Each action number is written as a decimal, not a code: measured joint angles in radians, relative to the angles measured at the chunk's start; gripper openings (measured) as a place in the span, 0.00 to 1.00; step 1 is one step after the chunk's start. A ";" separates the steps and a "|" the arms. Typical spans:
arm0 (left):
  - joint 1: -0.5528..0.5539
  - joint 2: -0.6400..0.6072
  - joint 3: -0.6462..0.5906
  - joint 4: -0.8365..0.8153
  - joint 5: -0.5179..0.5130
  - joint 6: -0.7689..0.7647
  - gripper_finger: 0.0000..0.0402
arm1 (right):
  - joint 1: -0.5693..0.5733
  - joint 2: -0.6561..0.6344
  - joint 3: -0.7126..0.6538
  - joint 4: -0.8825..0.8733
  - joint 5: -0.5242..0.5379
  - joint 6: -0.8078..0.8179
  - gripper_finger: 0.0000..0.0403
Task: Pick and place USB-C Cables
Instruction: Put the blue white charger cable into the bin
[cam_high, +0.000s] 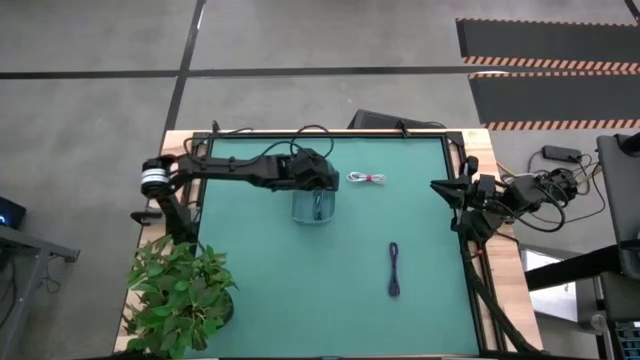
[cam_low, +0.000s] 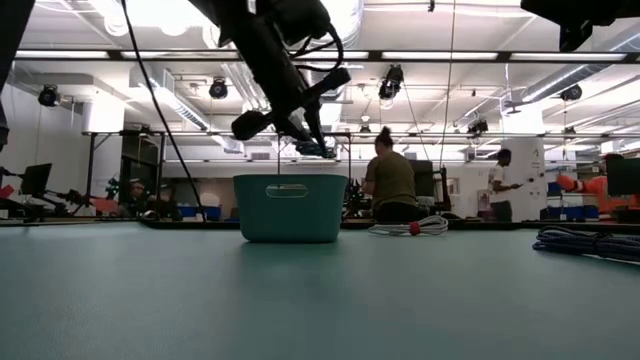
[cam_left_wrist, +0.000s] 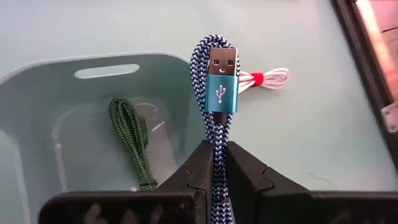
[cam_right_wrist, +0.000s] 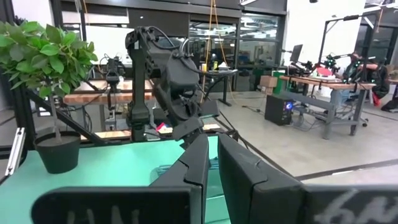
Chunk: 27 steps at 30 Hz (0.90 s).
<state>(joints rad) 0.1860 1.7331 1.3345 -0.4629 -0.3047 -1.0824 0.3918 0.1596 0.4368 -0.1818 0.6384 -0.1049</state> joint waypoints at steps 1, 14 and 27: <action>0.000 0.005 0.010 -0.028 -0.001 0.001 0.04 | 0.000 0.000 0.000 0.000 0.000 0.000 0.07; 0.000 0.012 -0.026 -0.151 -0.042 -0.061 0.04 | 0.000 0.000 0.000 0.000 0.000 -0.003 0.07; 0.000 0.055 -0.027 -0.145 -0.041 -0.089 0.04 | 0.000 0.000 0.000 0.000 0.000 -0.004 0.07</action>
<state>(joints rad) 0.1860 1.7884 1.3079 -0.6075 -0.3458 -1.1717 0.3916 0.1596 0.4366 -0.1822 0.6384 -0.1085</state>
